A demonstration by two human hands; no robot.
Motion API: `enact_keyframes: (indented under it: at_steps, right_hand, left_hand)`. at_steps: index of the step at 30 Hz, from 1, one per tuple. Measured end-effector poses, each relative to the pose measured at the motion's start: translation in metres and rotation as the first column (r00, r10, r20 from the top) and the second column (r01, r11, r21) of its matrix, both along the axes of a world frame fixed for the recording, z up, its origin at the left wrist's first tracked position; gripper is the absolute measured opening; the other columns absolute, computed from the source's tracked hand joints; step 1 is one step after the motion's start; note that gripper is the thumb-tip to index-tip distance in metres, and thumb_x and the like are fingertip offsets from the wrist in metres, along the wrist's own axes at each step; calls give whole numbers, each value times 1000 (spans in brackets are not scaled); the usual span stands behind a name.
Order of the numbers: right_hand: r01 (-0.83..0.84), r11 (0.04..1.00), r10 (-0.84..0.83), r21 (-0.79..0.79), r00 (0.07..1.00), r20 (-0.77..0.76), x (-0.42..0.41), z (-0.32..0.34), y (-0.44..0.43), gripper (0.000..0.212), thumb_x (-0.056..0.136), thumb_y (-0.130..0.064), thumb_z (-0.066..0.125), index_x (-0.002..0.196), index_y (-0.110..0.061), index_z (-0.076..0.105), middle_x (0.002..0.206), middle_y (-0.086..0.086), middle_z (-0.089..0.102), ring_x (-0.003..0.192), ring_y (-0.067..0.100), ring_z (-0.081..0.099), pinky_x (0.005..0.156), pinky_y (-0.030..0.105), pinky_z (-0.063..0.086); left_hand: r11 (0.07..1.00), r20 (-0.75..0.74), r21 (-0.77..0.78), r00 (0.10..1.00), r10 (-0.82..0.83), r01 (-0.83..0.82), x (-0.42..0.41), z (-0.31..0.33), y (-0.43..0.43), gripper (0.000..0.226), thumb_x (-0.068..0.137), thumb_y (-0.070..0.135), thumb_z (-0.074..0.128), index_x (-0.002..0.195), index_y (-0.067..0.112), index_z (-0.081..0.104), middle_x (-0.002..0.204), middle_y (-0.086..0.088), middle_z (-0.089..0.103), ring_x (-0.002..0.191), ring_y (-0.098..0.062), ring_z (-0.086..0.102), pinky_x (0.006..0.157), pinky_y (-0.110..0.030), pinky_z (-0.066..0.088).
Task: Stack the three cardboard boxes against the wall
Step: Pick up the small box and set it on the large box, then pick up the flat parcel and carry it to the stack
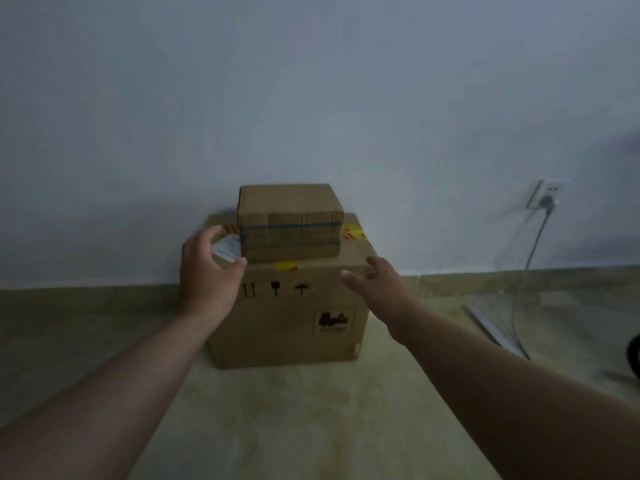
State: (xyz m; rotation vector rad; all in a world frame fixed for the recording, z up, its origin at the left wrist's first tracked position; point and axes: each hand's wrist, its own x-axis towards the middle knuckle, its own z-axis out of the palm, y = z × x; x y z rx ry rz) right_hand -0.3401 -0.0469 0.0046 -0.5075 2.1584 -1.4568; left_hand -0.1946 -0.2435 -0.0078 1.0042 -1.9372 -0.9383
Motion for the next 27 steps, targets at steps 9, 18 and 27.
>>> enact_keyframes:
  at_steps: [9,18,27]
  right_hand:
    - [-89,969,150,-230,952,266,78,-53,140,70,93,-43,63,154,-24,33,139,4,55,127,25,54,107,46,44]
    - [-117,967,180,-227,943,279,139,-86,244,76,87,-50,63,153,-26,36,137,-1,55,125,19,57,96,37,47]
    - [-173,983,148,57,940,308,198,-187,339,78,89,-56,62,156,-33,30,143,-2,48,133,25,49,104,50,41]
  left_hand:
    - [801,1,582,984,-178,144,92,-59,196,46,100,35,62,145,26,54,129,4,60,125,-20,55,105,-38,42]
    - [702,237,712,947,-217,-17,199,-93,327,53,96,49,62,143,26,55,148,1,57,140,-24,52,101,-41,34]
    - [390,300,905,905,-301,-170,278,-220,462,83,92,61,60,162,25,29,166,-4,40,143,-32,48,107,-45,44]
